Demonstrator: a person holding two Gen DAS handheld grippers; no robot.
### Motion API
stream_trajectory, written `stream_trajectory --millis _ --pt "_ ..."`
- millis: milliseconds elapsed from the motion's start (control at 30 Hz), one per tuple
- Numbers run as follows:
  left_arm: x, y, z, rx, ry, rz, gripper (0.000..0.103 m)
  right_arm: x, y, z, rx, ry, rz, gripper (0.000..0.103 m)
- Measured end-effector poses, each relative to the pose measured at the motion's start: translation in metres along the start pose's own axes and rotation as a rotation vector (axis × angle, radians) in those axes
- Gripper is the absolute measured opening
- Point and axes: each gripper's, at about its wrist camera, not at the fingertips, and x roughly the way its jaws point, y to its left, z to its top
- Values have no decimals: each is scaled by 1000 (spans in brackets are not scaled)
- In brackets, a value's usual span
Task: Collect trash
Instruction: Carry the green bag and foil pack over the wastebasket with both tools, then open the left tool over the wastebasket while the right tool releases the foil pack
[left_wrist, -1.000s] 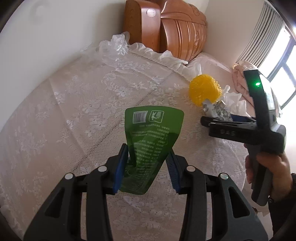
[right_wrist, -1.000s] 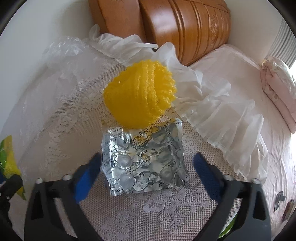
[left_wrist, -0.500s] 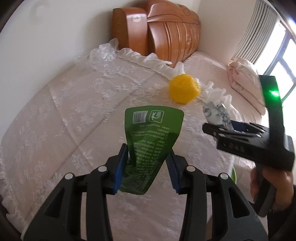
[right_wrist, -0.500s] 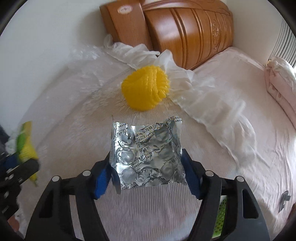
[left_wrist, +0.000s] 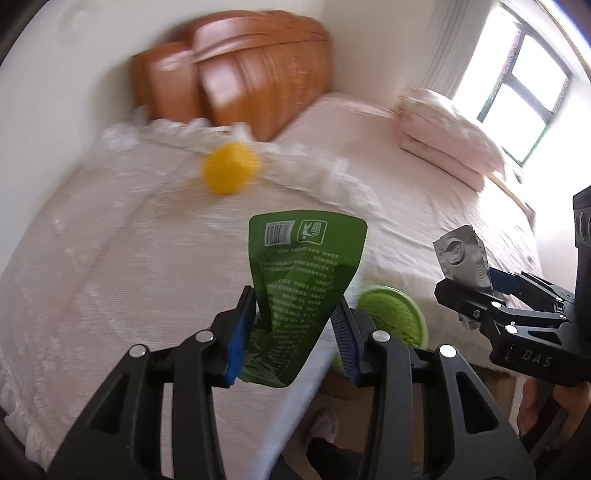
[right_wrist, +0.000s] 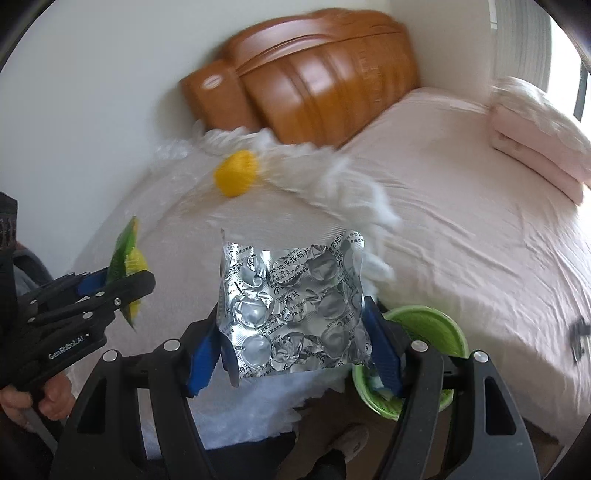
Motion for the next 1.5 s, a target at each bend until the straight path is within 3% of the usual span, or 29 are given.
stream_trajectory --millis 300,600,767,833,933,1200,1500 --pt "62 -125 1 195 100 -190 41 -49 -108 -45 209 -24 -160 71" --pt "143 -199 -10 319 225 -196 41 -75 -177 -73 350 -28 -217 71" --pt "157 -208 -7 315 251 -205 46 -72 -184 -70 359 -32 -215 71" --pt "156 -209 -8 312 246 -205 72 -72 -186 -70 359 -34 -209 71" --pt "146 -212 -5 313 215 -213 92 -70 -187 -67 354 -35 -203 71" --pt "128 -203 6 263 190 -207 95 -67 -185 -61 342 -41 -187 71" --pt "87 -163 20 187 94 -151 95 -46 -177 -59 327 -11 -171 71"
